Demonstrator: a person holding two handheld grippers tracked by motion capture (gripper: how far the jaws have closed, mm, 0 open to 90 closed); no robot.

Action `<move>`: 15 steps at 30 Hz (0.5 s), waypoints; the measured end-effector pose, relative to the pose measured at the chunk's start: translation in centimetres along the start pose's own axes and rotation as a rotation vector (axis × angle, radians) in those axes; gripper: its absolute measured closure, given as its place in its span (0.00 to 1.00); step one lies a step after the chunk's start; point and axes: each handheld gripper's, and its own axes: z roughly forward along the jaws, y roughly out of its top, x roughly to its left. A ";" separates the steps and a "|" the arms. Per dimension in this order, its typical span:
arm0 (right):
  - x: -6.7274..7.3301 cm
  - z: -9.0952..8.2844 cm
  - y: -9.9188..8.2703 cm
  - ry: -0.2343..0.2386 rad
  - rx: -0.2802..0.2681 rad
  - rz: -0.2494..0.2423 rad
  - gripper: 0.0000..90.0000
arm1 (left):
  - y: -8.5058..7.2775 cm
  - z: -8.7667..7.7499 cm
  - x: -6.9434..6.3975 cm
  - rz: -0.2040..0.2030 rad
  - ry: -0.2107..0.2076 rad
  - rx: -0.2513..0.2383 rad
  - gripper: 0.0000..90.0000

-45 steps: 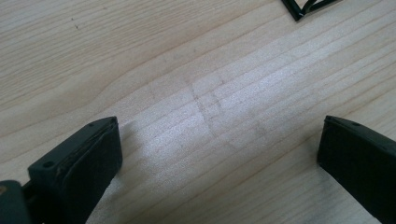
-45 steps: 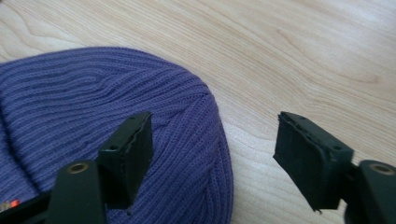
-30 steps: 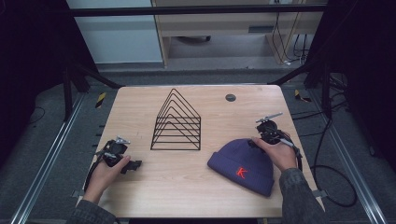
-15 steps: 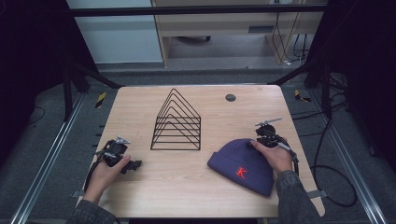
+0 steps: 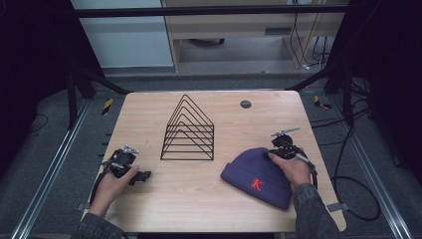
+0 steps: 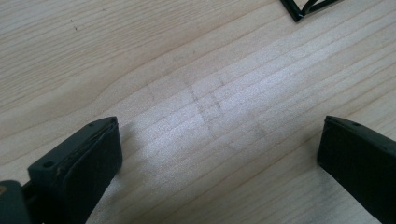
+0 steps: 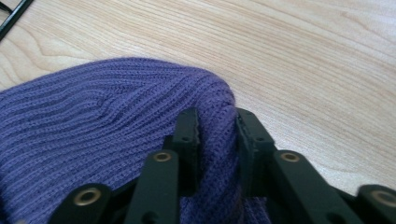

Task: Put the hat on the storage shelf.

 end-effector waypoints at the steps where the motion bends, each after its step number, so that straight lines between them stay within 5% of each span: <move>1: 0.0 -0.1 0.0 0.002 0.002 -0.004 0.83 | 0.0 0.0 0.0 0.000 0.000 0.000 0.00; 15: 1.3 -2.8 -0.2 0.001 -0.076 -0.087 0.86 | 0.0 0.0 0.0 -0.002 -0.002 0.000 0.00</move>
